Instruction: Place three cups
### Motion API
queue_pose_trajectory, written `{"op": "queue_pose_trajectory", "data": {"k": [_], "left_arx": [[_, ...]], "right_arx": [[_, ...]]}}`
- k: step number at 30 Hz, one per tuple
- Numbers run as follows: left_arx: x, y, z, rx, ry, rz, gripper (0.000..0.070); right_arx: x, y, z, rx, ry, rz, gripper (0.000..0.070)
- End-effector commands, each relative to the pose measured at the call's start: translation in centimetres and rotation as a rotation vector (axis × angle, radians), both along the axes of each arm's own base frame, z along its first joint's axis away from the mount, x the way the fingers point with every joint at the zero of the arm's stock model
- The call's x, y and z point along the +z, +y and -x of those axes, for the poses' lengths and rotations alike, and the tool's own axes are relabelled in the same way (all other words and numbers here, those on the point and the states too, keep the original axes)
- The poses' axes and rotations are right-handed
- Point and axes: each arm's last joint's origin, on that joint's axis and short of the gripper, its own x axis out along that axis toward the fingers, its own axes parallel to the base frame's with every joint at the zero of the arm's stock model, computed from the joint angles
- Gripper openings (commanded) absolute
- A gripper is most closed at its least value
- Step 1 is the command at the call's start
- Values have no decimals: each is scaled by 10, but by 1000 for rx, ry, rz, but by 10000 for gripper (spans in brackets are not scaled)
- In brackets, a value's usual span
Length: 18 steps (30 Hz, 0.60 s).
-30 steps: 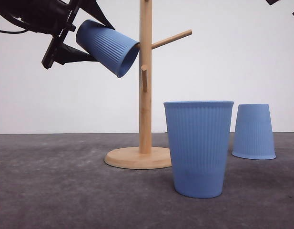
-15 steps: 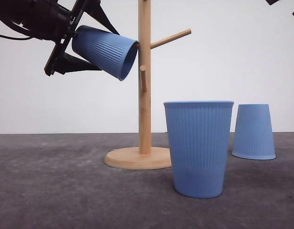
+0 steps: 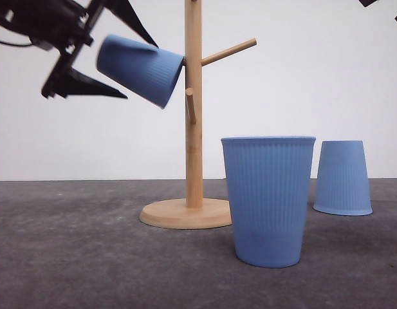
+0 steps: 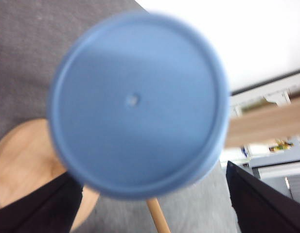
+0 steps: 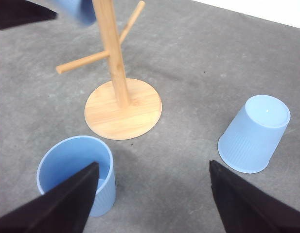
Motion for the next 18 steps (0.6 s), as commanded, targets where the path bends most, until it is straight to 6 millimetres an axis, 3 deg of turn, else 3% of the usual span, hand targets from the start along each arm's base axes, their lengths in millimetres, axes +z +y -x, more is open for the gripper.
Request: {"op": "queue_pose_trajectory", "data": {"k": [1, 11, 18], "left_arx": [[5, 1, 5, -34, -28, -44, 556], [19, 23, 62, -149, -57, -298, 548], [20, 38, 90, -99, -114, -481, 498]], "right_arx": [[4, 1, -1, 1, -12, -17, 460], [4, 1, -1, -6, -5, -19, 461], [1, 1, -1, -52, 66, -74, 461]]}}
